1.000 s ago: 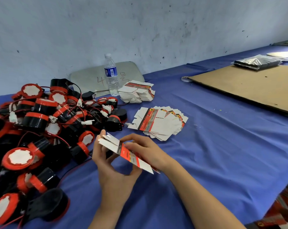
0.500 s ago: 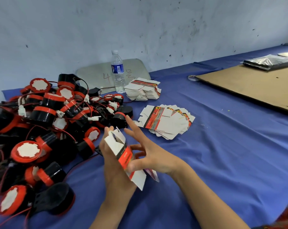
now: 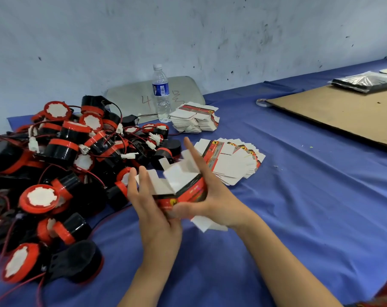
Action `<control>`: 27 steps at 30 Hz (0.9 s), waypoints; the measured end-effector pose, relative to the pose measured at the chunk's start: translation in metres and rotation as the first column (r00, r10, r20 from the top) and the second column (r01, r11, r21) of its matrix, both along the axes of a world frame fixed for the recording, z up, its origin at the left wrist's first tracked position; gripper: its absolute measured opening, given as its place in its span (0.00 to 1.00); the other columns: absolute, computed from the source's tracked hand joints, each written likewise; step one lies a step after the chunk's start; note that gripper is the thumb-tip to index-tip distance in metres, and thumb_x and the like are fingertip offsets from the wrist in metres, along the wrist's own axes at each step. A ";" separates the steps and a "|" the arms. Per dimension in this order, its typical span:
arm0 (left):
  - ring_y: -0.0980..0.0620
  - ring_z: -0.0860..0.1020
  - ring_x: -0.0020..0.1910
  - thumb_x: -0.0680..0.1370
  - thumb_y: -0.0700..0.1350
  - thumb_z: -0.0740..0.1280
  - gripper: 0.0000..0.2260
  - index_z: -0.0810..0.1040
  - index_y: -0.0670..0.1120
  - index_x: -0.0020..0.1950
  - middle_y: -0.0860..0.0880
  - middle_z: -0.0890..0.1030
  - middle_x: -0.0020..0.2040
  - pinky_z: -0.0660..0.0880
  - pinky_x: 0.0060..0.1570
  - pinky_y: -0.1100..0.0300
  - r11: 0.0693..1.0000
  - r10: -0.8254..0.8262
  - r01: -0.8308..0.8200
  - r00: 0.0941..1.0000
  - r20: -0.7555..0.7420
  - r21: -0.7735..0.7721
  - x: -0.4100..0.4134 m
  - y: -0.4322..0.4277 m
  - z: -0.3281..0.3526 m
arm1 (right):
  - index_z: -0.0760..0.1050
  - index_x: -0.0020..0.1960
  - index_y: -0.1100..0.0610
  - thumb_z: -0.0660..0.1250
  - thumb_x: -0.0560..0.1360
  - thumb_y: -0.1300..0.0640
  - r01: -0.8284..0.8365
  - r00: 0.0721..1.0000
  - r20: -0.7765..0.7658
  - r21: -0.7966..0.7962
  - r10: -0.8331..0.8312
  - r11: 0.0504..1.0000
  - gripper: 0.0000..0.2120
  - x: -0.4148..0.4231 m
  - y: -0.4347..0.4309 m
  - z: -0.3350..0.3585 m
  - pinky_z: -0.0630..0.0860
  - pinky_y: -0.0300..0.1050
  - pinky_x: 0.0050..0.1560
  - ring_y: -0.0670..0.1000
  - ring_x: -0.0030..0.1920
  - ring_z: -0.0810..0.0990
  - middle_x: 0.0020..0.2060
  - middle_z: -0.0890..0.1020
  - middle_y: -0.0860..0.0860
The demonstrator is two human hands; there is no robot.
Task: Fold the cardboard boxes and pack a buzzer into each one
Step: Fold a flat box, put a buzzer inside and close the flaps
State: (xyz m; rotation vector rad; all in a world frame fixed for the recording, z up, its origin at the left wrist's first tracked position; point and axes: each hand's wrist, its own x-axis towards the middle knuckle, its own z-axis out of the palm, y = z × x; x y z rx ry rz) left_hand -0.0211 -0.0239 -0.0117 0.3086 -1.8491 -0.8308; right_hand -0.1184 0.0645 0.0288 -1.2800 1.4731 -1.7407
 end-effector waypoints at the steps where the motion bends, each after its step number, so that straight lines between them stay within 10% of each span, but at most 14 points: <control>1: 0.45 0.52 0.77 0.70 0.22 0.65 0.44 0.51 0.50 0.77 0.39 0.52 0.78 0.57 0.71 0.69 0.996 -0.033 0.034 0.999 -0.012 0.082 0.001 -0.002 -0.002 | 0.60 0.71 0.34 0.76 0.67 0.69 0.071 0.997 0.039 0.000 -0.071 0.997 0.46 -0.005 0.001 0.001 0.79 0.39 0.49 0.42 0.54 0.81 0.56 0.80 0.34; 4: 0.61 0.57 0.75 0.70 0.28 0.60 0.47 0.46 0.68 0.74 0.64 0.54 0.77 0.65 0.65 0.71 0.947 -0.157 0.161 0.987 -0.037 0.278 0.000 -0.005 -0.002 | 0.76 0.56 0.43 0.74 0.71 0.66 0.263 0.964 0.041 0.036 -0.264 0.964 0.22 -0.016 0.004 0.001 0.80 0.41 0.46 0.45 0.48 0.84 0.47 0.85 0.42; 7: 0.72 0.61 0.69 0.68 0.32 0.59 0.45 0.46 0.65 0.75 0.78 0.58 0.69 0.65 0.59 0.77 0.927 -0.215 0.218 0.976 -0.043 0.307 0.001 -0.003 -0.004 | 0.77 0.51 0.46 0.71 0.74 0.65 0.394 0.919 -0.055 0.046 -0.392 0.918 0.14 -0.016 0.000 -0.005 0.78 0.36 0.46 0.42 0.47 0.83 0.44 0.84 0.40; 14: 0.61 0.58 0.75 0.74 0.53 0.65 0.40 0.41 0.66 0.76 0.63 0.54 0.78 0.59 0.75 0.51 0.872 -0.178 0.189 0.982 -0.067 0.452 0.000 -0.006 -0.002 | 0.74 0.59 0.40 0.70 0.74 0.57 0.209 0.970 0.125 0.000 -0.208 0.978 0.17 0.000 -0.006 -0.003 0.78 0.36 0.49 0.43 0.53 0.82 0.51 0.84 0.39; 20: 0.67 0.62 0.72 0.67 0.55 0.70 0.44 0.44 0.67 0.74 0.77 0.58 0.70 0.67 0.66 0.65 0.853 -0.324 0.327 0.943 -0.078 0.407 -0.001 0.004 0.005 | 0.66 0.62 0.33 0.60 0.79 0.52 0.032 0.975 0.218 0.018 -0.035 0.999 0.17 0.013 -0.004 0.003 0.73 0.27 0.50 0.33 0.54 0.78 0.53 0.80 0.29; 27: 0.53 0.75 0.65 0.66 0.55 0.71 0.47 0.50 0.49 0.79 0.51 0.72 0.70 0.77 0.57 0.61 0.879 -0.291 0.259 0.957 0.019 0.399 0.000 0.000 -0.002 | 0.70 0.70 0.43 0.65 0.77 0.53 0.062 0.994 0.091 -0.077 -0.055 0.995 0.21 0.008 -0.003 0.001 0.72 0.36 0.57 0.45 0.63 0.75 0.66 0.75 0.46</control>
